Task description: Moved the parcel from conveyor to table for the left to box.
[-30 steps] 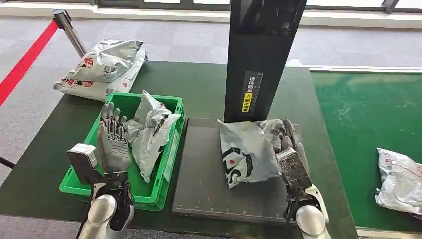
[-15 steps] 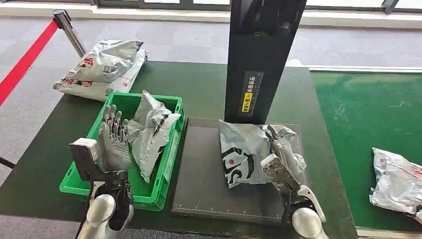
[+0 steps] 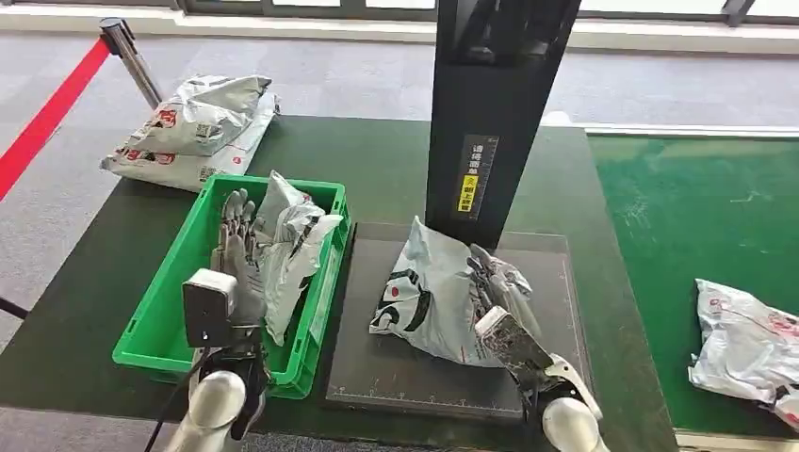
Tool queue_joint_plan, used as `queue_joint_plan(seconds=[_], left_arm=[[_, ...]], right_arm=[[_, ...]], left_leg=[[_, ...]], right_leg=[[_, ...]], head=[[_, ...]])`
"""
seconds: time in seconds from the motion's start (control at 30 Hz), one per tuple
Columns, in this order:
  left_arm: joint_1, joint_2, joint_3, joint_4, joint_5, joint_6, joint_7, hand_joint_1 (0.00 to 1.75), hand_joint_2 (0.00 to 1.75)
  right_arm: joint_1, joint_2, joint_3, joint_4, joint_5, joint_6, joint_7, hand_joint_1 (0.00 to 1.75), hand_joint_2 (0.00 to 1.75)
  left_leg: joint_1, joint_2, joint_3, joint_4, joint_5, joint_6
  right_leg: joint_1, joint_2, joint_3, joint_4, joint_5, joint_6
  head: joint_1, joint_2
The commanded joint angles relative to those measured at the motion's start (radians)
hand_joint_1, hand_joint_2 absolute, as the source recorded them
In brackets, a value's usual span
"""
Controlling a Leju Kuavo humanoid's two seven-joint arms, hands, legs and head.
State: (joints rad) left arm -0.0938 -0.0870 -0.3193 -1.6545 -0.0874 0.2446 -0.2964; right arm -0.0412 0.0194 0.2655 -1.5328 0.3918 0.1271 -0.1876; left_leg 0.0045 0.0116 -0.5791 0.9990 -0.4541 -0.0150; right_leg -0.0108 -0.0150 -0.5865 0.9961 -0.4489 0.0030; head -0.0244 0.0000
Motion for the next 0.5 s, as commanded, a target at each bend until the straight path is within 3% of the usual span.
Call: queue_joint_plan(seconds=[0.03, 0.17, 0.5], left_arm=[[-0.073, 0.038, -0.076, 0.088, -0.003, -0.051, 0.011, 0.00, 0.00], [-0.085, 0.038, -0.097, 0.085, -0.104, -0.021, 0.006, 0.00, 0.00], [-0.088, 0.036, -0.099, 0.083, -0.109, -0.019, 0.008, 0.00, 0.00]], right_arm=[[-0.035, -0.030, 0.046, 0.002, -0.126, 0.076, -0.110, 0.00, 0.00], [-0.052, -0.011, 0.001, -0.073, -0.152, -0.053, -0.219, 0.00, 0.00], [-0.054, -0.020, 0.002, -0.091, -0.158, -0.053, -0.212, 0.00, 0.00]], left_leg=[[0.000, -0.002, 0.001, -0.001, 0.001, 0.000], [0.000, -0.001, 0.001, -0.001, 0.000, 0.000], [0.000, -0.001, 0.001, -0.001, 0.001, 0.000]], right_leg=[[0.000, 0.000, 0.002, -0.001, 0.000, 0.000], [0.000, 0.001, 0.001, -0.001, 0.000, 0.000], [0.000, 0.000, 0.001, -0.001, 0.000, 0.000]], head=[[0.000, 0.000], [0.000, 0.000], [0.000, 0.000]])
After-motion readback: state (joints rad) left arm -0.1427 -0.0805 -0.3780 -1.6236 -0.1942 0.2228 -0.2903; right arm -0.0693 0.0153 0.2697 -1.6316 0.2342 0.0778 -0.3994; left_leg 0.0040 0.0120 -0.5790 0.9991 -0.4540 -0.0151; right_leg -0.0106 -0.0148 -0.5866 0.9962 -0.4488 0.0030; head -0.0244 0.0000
